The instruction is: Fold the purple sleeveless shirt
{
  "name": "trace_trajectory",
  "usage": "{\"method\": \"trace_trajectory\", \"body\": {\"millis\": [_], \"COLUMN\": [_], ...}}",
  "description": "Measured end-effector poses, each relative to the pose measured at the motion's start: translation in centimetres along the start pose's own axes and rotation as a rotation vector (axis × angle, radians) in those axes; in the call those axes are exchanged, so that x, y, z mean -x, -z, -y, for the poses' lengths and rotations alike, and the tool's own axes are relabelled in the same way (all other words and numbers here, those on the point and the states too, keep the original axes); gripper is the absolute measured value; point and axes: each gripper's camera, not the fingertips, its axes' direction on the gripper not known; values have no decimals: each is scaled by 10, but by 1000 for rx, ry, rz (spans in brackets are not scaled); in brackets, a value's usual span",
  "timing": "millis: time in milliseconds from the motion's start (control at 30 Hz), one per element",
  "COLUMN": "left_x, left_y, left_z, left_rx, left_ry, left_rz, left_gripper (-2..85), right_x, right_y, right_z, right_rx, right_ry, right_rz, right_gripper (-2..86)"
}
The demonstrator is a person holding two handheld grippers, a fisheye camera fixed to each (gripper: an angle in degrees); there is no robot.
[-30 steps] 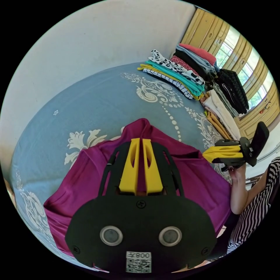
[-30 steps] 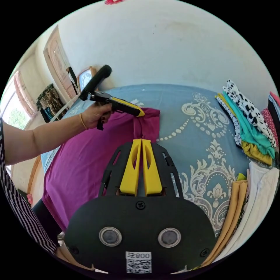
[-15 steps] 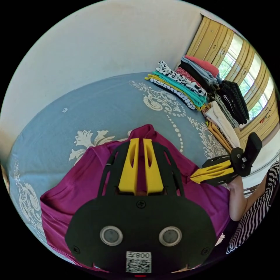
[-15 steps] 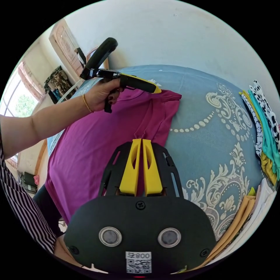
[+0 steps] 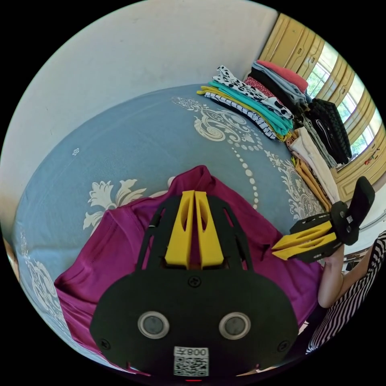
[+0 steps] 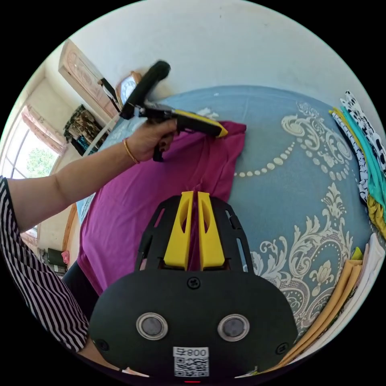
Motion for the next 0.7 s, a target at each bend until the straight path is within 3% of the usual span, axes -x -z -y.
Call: {"method": "trace_trajectory", "body": {"millis": [267,467,533,700], "left_x": [-42,-89,-91,-95], "left_y": [70,87,113,173], "left_z": [-6,-9,-4,-8], "left_rx": [-94,57,22,-98], "left_ry": [-59,-165,-135,-105], "left_rz": [-113,-117,-136,-282], "left_gripper": [3,2,2,2], "right_x": [-15,-24,-28,-25], "right_y": [-10,-28,-48,-59], "right_z": [5,7,13,17], "right_rx": [-37,-51,47,-39], "right_ry": [-27,-60,-79,-85], "right_rz": [28,19,10,-29], "right_gripper": [55,70,68,58]}}
